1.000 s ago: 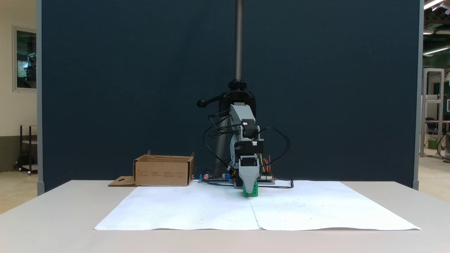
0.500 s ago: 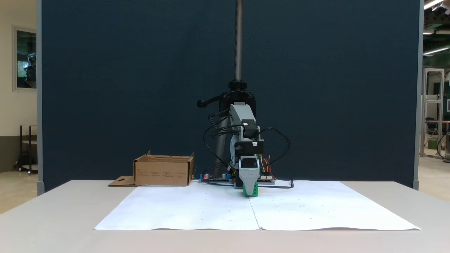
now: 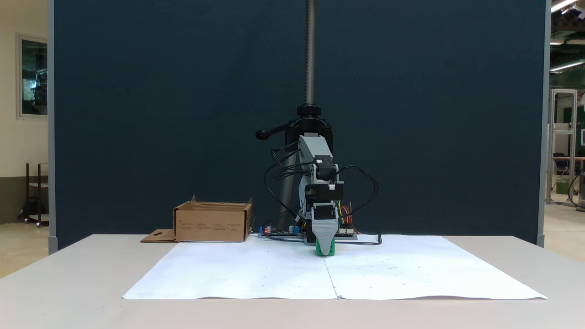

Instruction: Grasp a green dice and put it in the bin.

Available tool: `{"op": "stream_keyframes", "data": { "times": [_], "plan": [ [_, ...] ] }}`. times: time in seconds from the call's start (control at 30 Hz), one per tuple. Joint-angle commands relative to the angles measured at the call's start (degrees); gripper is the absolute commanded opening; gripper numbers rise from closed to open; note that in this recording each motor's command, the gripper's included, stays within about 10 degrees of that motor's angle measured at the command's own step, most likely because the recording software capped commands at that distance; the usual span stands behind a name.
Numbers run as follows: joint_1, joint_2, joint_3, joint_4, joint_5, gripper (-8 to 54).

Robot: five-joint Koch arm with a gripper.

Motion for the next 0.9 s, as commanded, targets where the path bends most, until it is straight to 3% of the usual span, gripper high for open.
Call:
{"op": "stream_keyframes", "data": {
  "times": [0.0, 0.47, 0.53, 0.87],
  "plan": [
    [-0.5, 0.4, -0.2, -2.3, 2.5, 24.1],
    [0.2, 0.6, 2.0, -8.3, 1.6, 24.7],
    [0.4, 0.5, 2.0, -8.3, 1.2, 27.3],
    [0.6, 0.5, 2.8, -9.5, 0.6, 29.2]
  ]
}}
